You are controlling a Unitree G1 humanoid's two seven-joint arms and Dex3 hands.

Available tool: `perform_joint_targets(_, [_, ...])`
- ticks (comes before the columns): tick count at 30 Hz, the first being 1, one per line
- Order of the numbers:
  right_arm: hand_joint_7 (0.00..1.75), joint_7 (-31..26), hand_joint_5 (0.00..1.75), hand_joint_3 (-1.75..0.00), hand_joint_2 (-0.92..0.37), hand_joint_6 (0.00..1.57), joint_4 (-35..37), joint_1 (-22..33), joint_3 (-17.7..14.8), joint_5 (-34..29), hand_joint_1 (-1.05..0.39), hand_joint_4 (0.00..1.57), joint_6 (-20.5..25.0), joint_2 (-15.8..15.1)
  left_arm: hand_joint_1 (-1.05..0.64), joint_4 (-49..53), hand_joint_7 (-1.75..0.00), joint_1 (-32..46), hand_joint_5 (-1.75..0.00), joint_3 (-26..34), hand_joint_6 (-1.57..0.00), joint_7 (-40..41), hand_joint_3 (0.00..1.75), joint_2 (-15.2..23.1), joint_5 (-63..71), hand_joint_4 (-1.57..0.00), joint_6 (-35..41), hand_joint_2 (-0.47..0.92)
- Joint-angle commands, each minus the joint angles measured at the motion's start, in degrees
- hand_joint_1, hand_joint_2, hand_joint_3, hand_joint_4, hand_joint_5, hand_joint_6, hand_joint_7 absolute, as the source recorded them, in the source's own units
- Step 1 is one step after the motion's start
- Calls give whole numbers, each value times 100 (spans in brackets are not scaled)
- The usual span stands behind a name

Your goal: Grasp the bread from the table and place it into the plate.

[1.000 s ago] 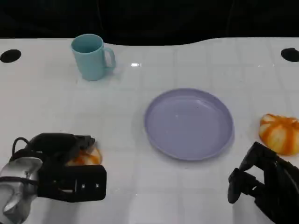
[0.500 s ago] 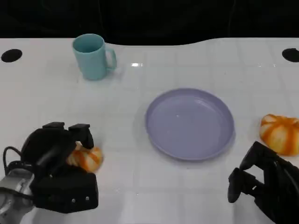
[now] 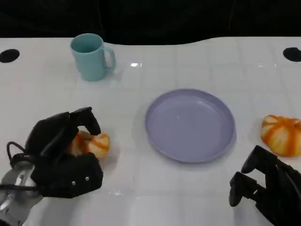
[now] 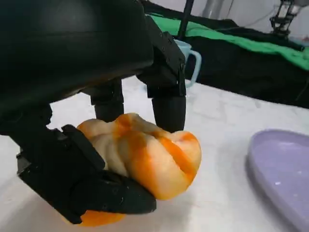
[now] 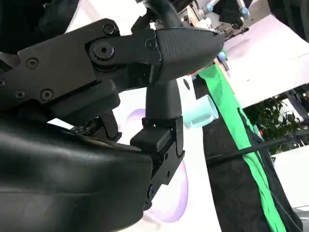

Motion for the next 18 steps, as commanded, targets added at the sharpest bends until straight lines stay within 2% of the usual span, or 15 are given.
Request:
perform_joint_targets(1, [161, 15, 175, -38, -92, 57, 31, -15, -74, -6, -58, 73, -108, -29, -18, -335, -175, 149, -175, 228, -79, -355, 135, -32, -417, -90, -61, 43])
perform_joint_targets(5, [160, -61, 175, -35, -92, 59, -8, -12, -63, -25, -58, 74, -46, -32, -17, -630, -171, 255, -175, 407, -84, -571, 148, -160, -757, -95, -76, 37])
perform_joint_targets(9, [157, -102, 175, -33, -92, 60, -26, -9, -60, -16, -59, 74, -21, -24, -17, -910, -166, 348, -175, 552, -86, -753, 153, -295, -1001, -98, -36, 32])
perform_joint_targets(18, [157, -62, 175, -35, -92, 60, 60, -64, -75, -46, -58, 74, -72, -57, -16, -1363, -174, 93, -175, 550, -74, -962, 152, -533, -1007, -92, -25, 34])
